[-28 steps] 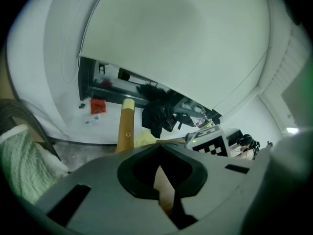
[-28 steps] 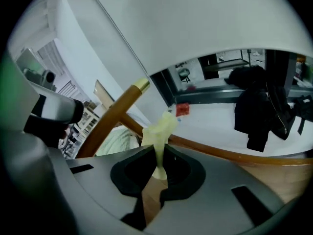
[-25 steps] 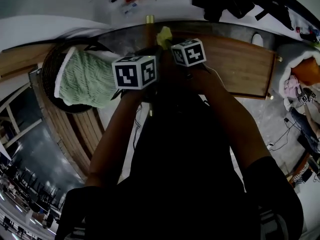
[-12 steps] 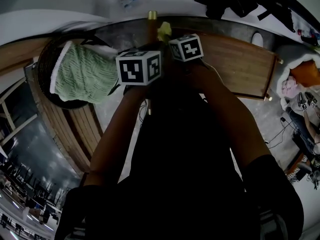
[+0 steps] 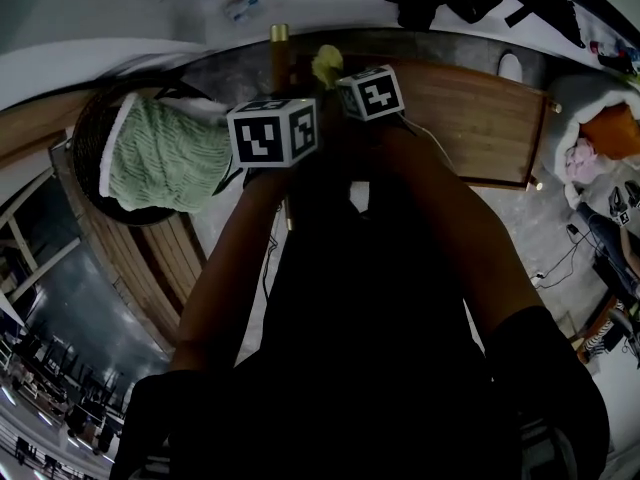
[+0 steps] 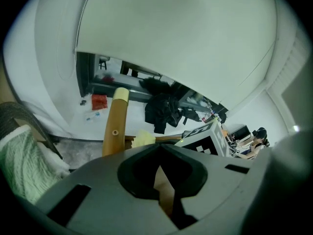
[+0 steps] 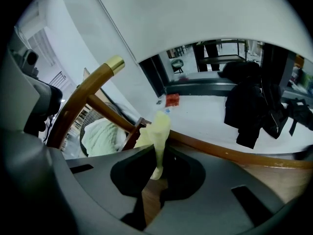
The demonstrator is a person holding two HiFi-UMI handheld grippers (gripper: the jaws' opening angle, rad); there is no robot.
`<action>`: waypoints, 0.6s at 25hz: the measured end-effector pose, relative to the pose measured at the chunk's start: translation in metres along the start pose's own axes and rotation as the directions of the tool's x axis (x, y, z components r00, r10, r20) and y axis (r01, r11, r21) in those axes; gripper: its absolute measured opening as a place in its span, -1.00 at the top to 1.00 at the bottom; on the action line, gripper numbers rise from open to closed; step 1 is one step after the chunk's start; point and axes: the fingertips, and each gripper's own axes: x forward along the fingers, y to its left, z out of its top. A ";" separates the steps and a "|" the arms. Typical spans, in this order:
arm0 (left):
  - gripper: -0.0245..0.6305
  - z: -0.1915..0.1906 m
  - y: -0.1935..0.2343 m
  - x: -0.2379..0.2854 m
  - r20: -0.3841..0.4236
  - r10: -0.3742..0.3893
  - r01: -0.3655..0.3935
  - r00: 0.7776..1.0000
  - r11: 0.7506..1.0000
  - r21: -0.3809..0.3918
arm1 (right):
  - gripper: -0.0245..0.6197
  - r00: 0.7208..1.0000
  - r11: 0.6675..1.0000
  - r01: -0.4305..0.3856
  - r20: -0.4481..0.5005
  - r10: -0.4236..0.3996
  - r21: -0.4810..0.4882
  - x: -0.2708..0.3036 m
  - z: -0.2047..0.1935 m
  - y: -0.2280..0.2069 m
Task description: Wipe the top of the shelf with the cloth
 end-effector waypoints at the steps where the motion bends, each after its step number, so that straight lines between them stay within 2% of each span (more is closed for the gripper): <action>1: 0.89 0.000 -0.003 0.002 -0.001 0.006 -0.006 1.000 1.000 0.003 | 0.78 1.000 1.000 0.002 0.001 -0.002 0.003 -0.003 -0.002 -0.005; 9: 0.89 -0.009 -0.037 0.021 -0.010 0.025 -0.025 1.000 1.000 -0.007 | 0.78 1.000 1.000 0.007 -0.019 -0.007 0.026 -0.027 -0.024 -0.046; 15: 0.89 -0.020 -0.065 0.039 -0.014 0.028 -0.028 1.000 1.000 -0.006 | 0.78 1.000 0.999 -0.003 0.003 0.003 0.034 -0.049 -0.034 -0.074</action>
